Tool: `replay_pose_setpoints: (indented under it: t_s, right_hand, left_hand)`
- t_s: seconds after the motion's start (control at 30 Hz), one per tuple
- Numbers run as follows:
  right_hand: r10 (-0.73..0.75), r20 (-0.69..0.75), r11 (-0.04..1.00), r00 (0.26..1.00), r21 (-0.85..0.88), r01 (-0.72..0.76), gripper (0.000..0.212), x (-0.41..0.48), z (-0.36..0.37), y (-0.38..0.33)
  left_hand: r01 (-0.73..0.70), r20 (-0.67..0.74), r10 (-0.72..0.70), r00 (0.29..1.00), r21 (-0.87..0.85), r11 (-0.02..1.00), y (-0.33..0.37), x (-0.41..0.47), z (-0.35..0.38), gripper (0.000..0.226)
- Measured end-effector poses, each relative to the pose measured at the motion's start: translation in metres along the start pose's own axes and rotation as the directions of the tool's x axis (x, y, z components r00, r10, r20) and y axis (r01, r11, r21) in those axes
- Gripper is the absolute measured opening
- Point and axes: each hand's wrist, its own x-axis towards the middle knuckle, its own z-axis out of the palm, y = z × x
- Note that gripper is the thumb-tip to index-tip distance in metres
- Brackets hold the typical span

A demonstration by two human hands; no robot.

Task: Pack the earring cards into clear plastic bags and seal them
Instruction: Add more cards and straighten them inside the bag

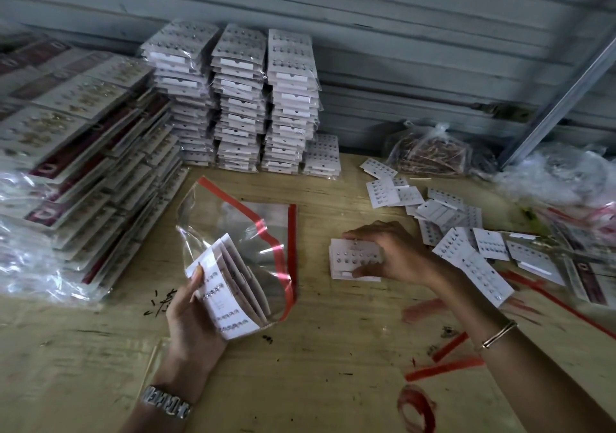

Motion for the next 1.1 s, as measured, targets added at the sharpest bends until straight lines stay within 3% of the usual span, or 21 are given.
replay_pose_setpoints:
  t_s: [0.53,0.73,0.87,1.1]
  right_hand:
    - [-0.002,0.012,0.998,1.0,-0.067,0.003,0.082,0.0,0.007,0.001]
    - [0.03,0.036,0.999,0.999,0.032,-0.031,0.09,-0.002,0.004,0.003]
    - [0.088,0.076,0.988,0.993,0.119,-0.097,0.075,0.0,0.002,0.008]
    - [0.152,0.167,0.957,0.974,0.221,-0.187,0.069,0.007,0.004,0.012]
  left_hand:
    - [-0.004,-0.008,0.004,1.0,0.002,1.0,-0.002,0.001,-0.004,0.056]
    - [0.003,-0.015,-0.003,1.0,-0.015,1.0,-0.002,0.002,-0.004,0.057]
    - [-0.009,-0.028,0.009,1.0,-0.008,1.0,-0.002,0.002,-0.004,0.055]
    - [-0.007,-0.035,0.008,0.999,0.002,1.0,-0.002,0.001,-0.003,0.056]
